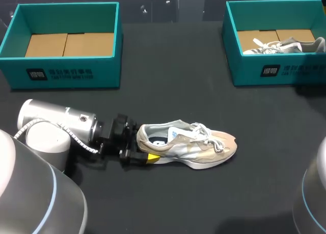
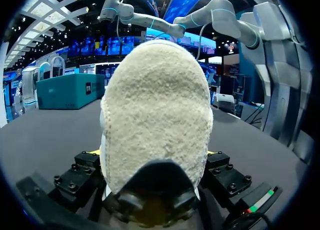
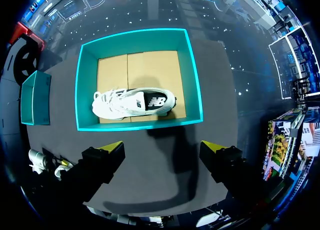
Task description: Take the shoe out of the shoebox, open the shoe tongue, remove and reinsert the insole, then place the shoe into the shoebox
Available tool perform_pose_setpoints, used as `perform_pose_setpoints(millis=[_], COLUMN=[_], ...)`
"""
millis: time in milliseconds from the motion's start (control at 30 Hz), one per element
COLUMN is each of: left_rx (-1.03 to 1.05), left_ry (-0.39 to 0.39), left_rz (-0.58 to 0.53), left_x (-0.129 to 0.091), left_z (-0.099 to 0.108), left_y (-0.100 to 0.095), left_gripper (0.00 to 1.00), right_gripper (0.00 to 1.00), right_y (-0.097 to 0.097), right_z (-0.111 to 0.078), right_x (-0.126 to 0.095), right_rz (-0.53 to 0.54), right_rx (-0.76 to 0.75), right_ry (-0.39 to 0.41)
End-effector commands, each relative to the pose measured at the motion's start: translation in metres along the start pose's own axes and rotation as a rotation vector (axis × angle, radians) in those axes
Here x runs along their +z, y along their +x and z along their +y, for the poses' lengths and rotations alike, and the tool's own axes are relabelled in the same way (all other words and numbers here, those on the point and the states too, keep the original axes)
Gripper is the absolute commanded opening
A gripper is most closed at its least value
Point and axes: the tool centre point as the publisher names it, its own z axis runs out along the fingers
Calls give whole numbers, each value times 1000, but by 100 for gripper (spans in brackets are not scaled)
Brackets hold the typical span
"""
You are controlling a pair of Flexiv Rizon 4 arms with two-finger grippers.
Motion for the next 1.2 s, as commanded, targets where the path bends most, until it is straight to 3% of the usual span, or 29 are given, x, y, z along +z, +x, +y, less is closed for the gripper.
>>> perform_pose_setpoints(millis=[33,367,500,800,1200], left_rx=[0,0,0,0,0], left_ry=[-1,-1,-1,-1,-1], left_rz=[0,0,0,0,0], left_x=[4,4,4,4,4], left_z=[1,1,1,1,1], left_y=[-1,-1,-1,-1,-1], left_gripper=[0,0,0,0,0], right_gripper=[100,100,100,100,100], right_y=[0,0,27,80,192], right_z=[0,0,-14,-78,-162], right_x=[0,0,-1,-25,-31], right_rz=[-1,-1,-30,-10,-30], right_rx=[0,0,-16,23,41], right_ry=[0,0,0,-19,-18])
